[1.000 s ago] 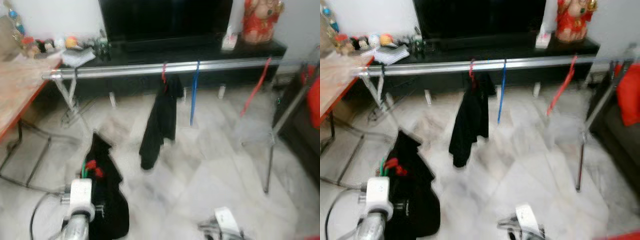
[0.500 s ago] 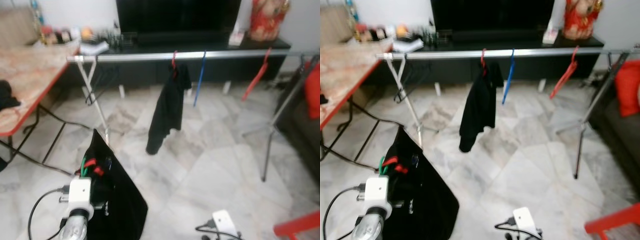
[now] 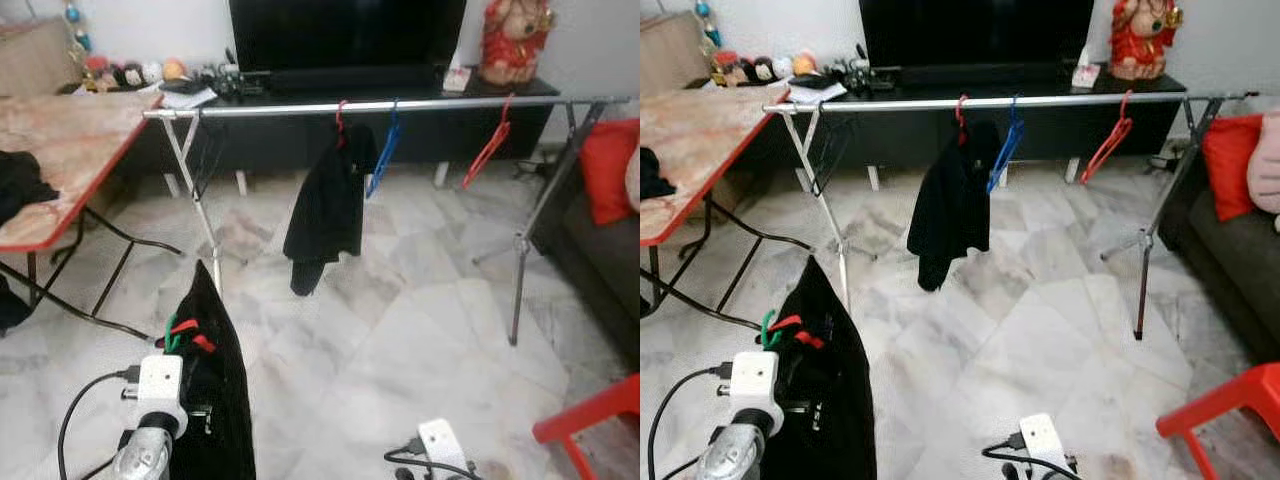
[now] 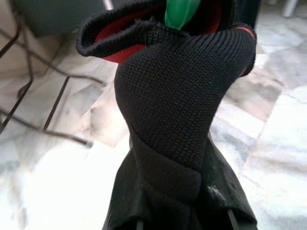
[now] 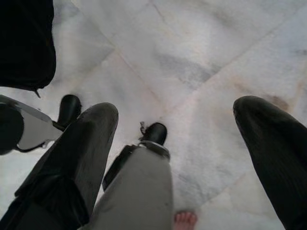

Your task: Hang hanger

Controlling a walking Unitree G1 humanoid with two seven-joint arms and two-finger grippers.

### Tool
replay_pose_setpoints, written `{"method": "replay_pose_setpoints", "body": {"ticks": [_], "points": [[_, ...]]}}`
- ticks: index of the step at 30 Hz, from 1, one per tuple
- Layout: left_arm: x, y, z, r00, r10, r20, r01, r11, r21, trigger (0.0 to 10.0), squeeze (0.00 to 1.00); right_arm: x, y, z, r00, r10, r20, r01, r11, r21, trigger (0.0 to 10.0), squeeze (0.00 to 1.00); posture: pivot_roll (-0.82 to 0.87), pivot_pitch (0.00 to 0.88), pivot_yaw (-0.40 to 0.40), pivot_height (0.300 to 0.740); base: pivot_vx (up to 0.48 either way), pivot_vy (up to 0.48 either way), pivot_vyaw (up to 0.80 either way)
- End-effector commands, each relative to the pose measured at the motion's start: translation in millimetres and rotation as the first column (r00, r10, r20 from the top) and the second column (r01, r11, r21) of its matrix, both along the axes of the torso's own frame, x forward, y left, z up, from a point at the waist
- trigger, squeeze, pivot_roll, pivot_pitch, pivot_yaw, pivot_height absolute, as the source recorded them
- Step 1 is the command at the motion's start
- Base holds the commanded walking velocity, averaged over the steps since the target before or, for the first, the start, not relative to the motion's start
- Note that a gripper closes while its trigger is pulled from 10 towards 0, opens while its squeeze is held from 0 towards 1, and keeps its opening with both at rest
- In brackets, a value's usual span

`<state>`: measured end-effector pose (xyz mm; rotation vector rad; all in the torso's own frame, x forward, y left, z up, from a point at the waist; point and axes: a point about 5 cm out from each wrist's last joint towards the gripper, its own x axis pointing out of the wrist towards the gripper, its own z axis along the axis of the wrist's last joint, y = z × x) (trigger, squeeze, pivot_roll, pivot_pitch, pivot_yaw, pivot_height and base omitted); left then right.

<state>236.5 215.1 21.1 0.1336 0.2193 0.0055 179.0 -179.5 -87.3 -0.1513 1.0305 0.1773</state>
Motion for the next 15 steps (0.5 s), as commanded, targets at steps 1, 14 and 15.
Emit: {"method": "replay_pose_setpoints", "body": {"ticks": [1, 14, 15], "points": [[8.6, -1.8, 15.2, 0.997, -0.066, 0.04, 0.066, 0.998, -0.003, 10.0, 0.0, 5.2, -0.8, 2.9, 0.999, -0.03, 0.037, 0.03, 0.999, 0.011, 10.0, 0.0, -0.01, 0.0, 0.061, 0.74, 0.0, 0.0, 0.0], [16.0, -18.4, 41.1, 0.896, -0.438, -0.08, 0.44, 0.898, 0.007, 10.0, 0.0, 21.4, 18.0, 16.2, 0.936, 0.289, 0.2, -0.302, 0.953, 0.035, 10.0, 0.0, -0.04, 0.014, 0.078, 0.74, 0.0, 0.0, 0.0], [16.1, -20.7, 43.1, 0.885, -0.458, -0.082, 0.459, 0.888, -0.002, 10.0, 0.0, 21.6, 20.5, 16.9, 0.922, 0.331, 0.203, -0.346, 0.938, 0.038, 10.0, 0.0, -0.04, 0.014, 0.078, 0.74, 0.0, 0.0, 0.0]]}}
